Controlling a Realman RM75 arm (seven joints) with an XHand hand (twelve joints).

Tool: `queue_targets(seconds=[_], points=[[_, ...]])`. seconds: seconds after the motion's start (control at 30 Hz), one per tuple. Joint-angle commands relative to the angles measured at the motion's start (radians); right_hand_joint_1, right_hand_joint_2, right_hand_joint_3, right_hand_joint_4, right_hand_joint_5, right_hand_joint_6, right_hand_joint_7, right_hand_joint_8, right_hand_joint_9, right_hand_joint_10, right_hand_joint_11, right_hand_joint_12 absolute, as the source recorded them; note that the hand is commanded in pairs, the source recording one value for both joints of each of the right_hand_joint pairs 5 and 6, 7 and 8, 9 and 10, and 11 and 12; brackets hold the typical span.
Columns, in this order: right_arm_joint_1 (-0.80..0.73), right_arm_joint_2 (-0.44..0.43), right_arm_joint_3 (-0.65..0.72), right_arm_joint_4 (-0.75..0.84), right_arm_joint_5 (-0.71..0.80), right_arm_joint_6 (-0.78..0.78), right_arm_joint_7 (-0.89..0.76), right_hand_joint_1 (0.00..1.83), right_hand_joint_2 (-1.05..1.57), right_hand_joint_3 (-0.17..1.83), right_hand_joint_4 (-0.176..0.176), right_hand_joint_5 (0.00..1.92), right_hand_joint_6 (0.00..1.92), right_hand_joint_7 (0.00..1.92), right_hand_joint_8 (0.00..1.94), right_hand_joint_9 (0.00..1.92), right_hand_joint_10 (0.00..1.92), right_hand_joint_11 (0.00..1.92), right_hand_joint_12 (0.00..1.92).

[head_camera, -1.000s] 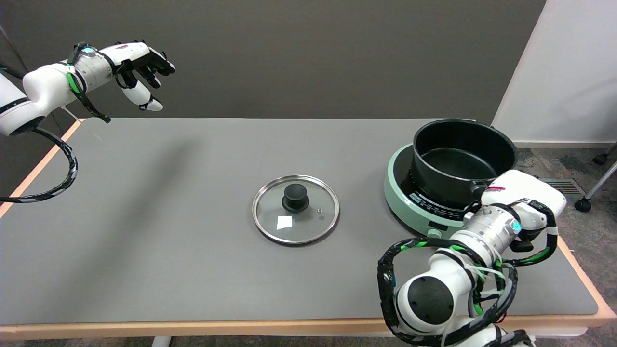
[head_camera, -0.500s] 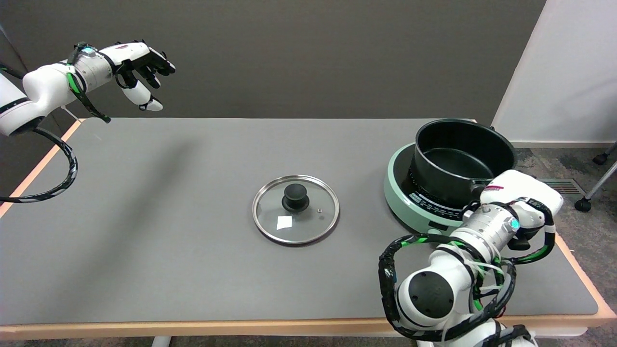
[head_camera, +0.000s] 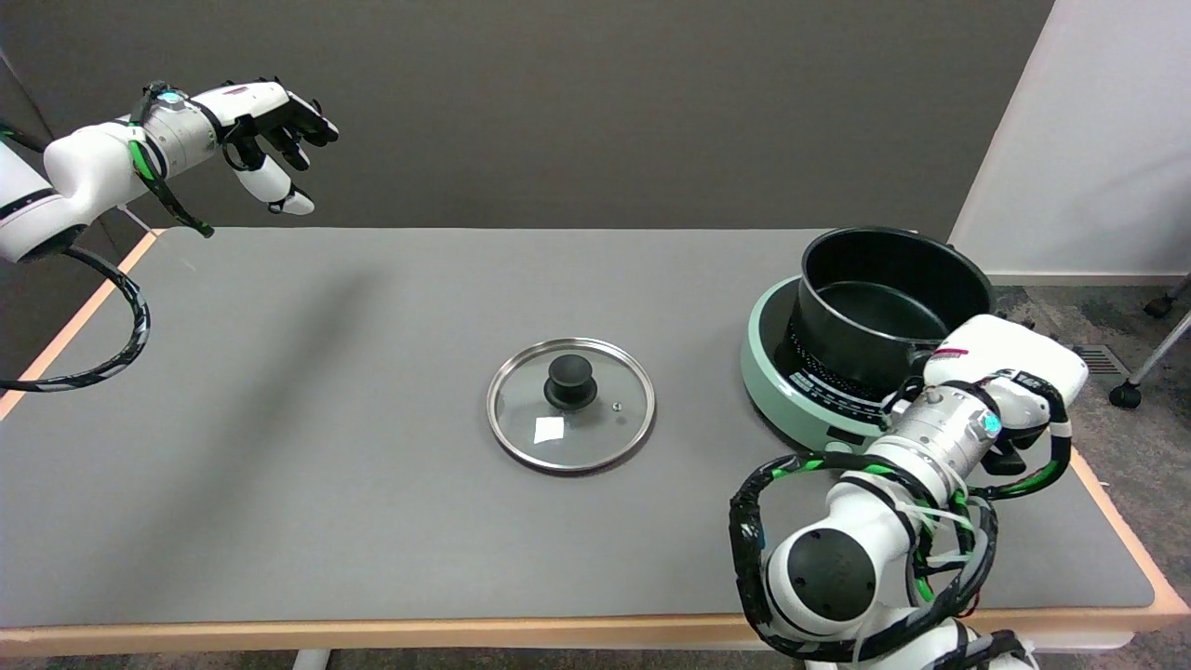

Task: Place the pot onto the induction cooker.

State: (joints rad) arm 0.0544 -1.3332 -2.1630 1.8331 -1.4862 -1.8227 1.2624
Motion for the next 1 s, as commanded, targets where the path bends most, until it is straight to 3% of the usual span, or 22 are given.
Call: queue_targets(seconds=[0.03,0.33,0.4,0.5,0.57,0.6,0.63,0.67,0.73,0.8,1.0], points=[[-0.009,-0.016,-0.029,0.015,-0.061,0.015,-0.119,1.01,-0.20,1.83,0.169,0.98,0.98,0.98,0.98,0.98,0.98,0.98,0.98],[-0.031,-0.035,-0.063,0.018,-0.137,-0.004,-0.139,1.07,-0.52,1.83,0.176,0.83,0.83,0.83,0.83,0.83,0.83,0.83,0.83],[-0.032,-0.035,-0.074,0.019,-0.152,-0.007,-0.144,1.06,-0.71,1.83,0.176,0.67,0.67,0.67,0.67,0.67,0.67,0.67,0.67],[-0.033,-0.035,-0.084,0.022,-0.180,-0.004,-0.146,1.06,-0.84,1.82,0.176,0.28,0.28,0.28,0.28,0.28,0.28,0.28,0.28],[-0.033,-0.035,-0.085,0.023,-0.202,0.009,-0.146,1.04,-0.79,1.31,0.176,0.26,0.26,0.26,0.26,0.26,0.26,0.26,0.26],[-0.033,-0.035,-0.085,0.024,-0.212,0.018,-0.146,1.04,-0.75,1.18,0.176,0.27,0.27,0.27,0.27,0.27,0.27,0.27,0.27],[-0.032,-0.035,-0.084,0.025,-0.225,0.032,-0.146,1.04,-0.70,1.08,0.057,0.31,0.31,0.31,0.31,0.31,0.31,0.31,0.31],[-0.031,-0.035,-0.083,0.026,-0.235,0.046,-0.146,1.05,-0.67,1.03,-0.003,0.35,0.35,0.35,0.35,0.35,0.35,0.35,0.35],[-0.028,-0.035,-0.083,0.026,-0.250,0.075,-0.146,1.05,-0.63,0.98,-0.038,0.40,0.40,0.40,0.40,0.40,0.40,0.40,0.40],[-0.025,-0.035,-0.081,0.027,-0.257,0.095,-0.145,1.04,-0.60,0.95,-0.119,0.39,0.39,0.39,0.39,0.39,0.39,0.39,0.39],[-0.019,-0.033,-0.083,0.029,-0.268,0.161,-0.137,1.00,-0.59,0.91,-0.101,0.22,0.22,0.22,0.22,0.22,0.22,0.22,0.22]])
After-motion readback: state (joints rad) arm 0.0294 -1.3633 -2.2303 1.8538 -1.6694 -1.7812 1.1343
